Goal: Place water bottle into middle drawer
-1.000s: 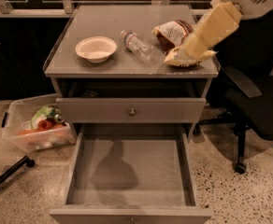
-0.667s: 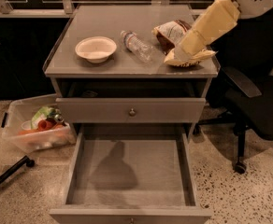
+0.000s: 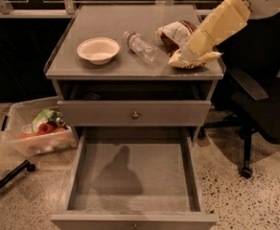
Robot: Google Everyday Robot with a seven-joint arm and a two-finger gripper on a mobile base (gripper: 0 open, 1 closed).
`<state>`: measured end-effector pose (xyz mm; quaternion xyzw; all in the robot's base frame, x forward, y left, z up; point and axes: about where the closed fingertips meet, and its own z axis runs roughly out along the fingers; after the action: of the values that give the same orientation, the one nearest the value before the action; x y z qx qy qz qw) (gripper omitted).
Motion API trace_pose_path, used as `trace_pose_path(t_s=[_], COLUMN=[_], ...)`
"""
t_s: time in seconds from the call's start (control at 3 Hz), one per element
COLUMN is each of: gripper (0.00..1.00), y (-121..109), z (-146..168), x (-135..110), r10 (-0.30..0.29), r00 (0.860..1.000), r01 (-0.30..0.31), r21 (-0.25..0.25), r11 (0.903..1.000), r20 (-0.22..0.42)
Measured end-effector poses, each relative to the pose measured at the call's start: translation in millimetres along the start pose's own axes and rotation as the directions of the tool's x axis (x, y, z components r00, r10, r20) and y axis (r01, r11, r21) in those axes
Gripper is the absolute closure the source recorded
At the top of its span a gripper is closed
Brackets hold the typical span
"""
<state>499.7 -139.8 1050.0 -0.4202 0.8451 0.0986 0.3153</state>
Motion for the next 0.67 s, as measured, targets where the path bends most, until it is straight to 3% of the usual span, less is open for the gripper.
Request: trace_pose_path(t_s=[0.33, 0.67], gripper=[0.00, 0.00], y=[15.0, 34.4], z=[23.5, 68.9], x=[-12.8, -41.4], r10=[0.049, 0.086], r00=[0.997, 0.988], r01=[-0.047, -0.079], r21=[-0.028, -0.051], r11=[0.9985, 0.9955], r20=[0.053, 0.131])
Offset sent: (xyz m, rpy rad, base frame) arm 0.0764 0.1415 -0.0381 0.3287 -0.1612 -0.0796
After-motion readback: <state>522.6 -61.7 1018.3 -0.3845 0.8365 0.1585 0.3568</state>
